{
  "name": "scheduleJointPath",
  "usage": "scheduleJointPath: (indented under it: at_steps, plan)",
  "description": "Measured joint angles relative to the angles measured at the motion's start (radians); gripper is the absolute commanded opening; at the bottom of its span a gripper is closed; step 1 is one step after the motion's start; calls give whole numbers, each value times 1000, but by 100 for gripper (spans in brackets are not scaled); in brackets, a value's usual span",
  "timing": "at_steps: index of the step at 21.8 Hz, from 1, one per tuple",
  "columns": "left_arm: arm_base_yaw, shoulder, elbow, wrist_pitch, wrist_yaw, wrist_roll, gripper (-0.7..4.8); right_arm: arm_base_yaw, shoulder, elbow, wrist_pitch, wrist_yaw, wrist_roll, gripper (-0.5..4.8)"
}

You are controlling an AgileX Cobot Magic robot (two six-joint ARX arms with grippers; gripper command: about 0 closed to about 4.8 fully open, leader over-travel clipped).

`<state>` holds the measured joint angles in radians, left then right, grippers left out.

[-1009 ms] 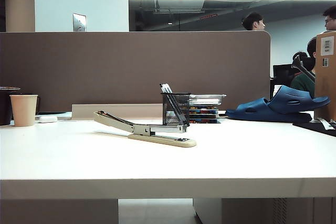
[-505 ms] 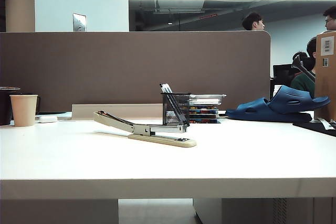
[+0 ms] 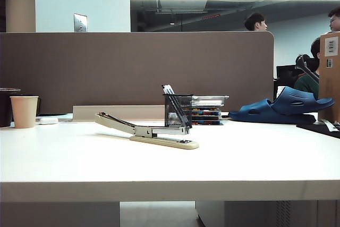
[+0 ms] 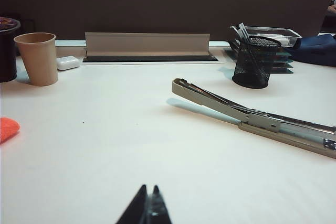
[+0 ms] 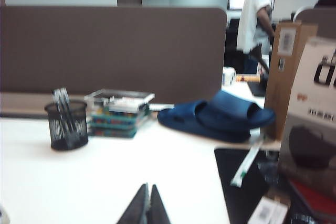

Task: Pick up a set of staples and put them into the open stapler.

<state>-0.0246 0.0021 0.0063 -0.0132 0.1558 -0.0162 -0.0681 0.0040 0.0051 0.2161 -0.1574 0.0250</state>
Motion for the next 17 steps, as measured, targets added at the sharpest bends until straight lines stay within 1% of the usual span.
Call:
scheduleJointPath:
  at_steps: [11,17]
  plan:
    - [0,0,0,0,0,0,-5,0,0,0,-220,0,0,-8]
    - [0,0,0,0,0,0,-6,0,0,0,-259,0,0,-9]
